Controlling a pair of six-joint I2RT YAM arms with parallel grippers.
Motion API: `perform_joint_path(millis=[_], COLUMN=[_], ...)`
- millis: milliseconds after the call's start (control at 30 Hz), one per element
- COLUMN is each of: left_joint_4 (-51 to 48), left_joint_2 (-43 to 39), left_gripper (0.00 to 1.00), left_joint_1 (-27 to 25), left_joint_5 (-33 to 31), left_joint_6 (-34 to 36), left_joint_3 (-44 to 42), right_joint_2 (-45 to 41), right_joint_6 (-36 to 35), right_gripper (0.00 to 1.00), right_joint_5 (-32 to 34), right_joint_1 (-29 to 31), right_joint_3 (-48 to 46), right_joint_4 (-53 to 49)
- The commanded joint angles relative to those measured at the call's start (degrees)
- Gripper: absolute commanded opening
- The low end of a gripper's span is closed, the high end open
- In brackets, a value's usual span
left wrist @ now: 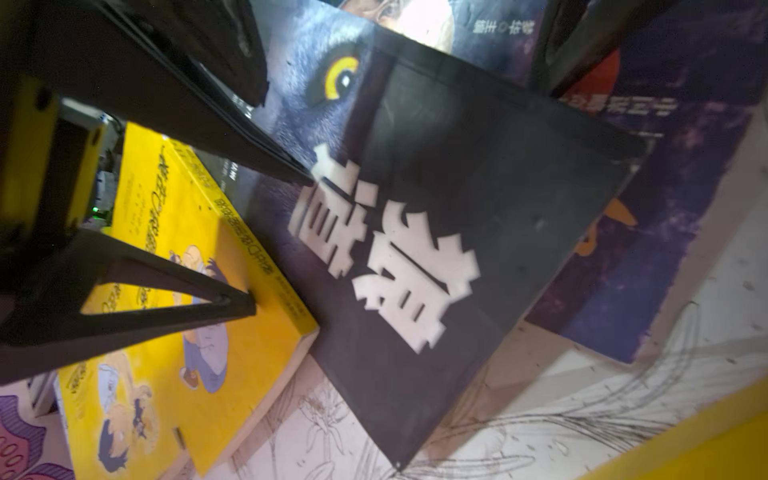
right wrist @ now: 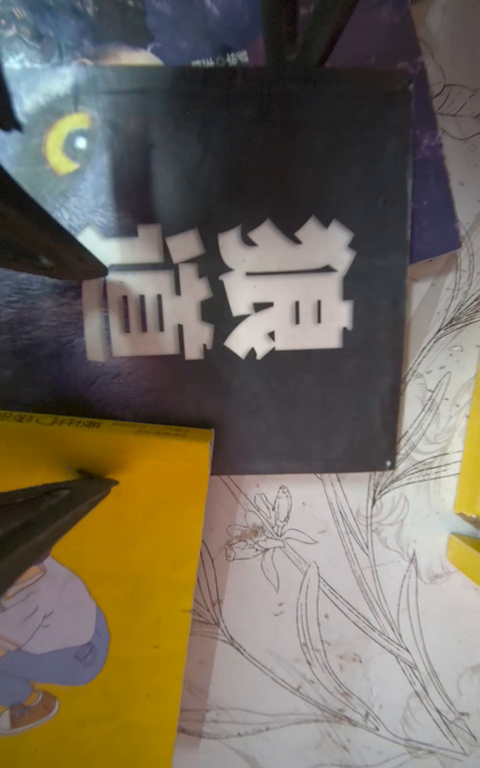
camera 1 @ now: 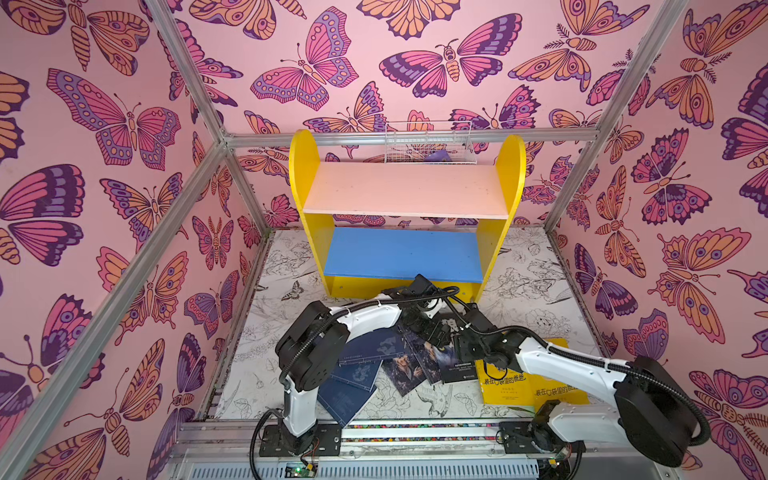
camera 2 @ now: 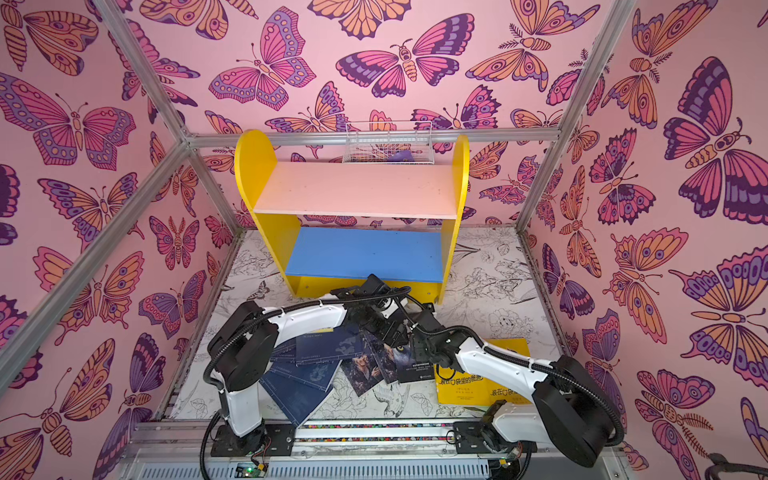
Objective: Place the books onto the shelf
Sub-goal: 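Grasp the black wolf-eye book with the left gripper and lift it upright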
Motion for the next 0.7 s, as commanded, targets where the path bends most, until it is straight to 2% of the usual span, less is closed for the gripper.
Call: perform_joint_path(millis=[0, 167, 300, 533, 667], left_joint_4=[3.8, 11.2, 19.5, 21.3, 21.8], left_joint_2=[1.7, 1.2, 0.8, 3.1, 3.5], left_gripper=[0.95, 0.93, 0.88, 0.64, 0.46], left_joint_1=[-1.3, -1.4, -1.3, -1.4, -1.4], left_joint_5=[9.2, 13.1, 16.0, 17.5, 17.8], left_joint_6=[-0.1, -1.5, -4.1, -5.4, -5.7], left_joint_3=[1.3, -0.5, -3.1, -1.6, -1.5], right_joint_2=[2.9, 1.9, 0.6, -1.3, -2.1], right_joint_6=[-0.6, -0.3, -0.1, 0.4, 0.4], right_gripper=[0.75, 0.75, 0.75, 0.75, 0.75], right_joint_5=[-7.3, -6.7, -5.8, -4.5, -4.3], right_joint_1=[0.4, 0.4, 0.4, 0.4, 0.4], right_joint_3=[-2.9, -3.3, -3.8, -4.4, -4.8], right_joint_4=[-4.5, -4.5, -4.5, -4.4, -4.3])
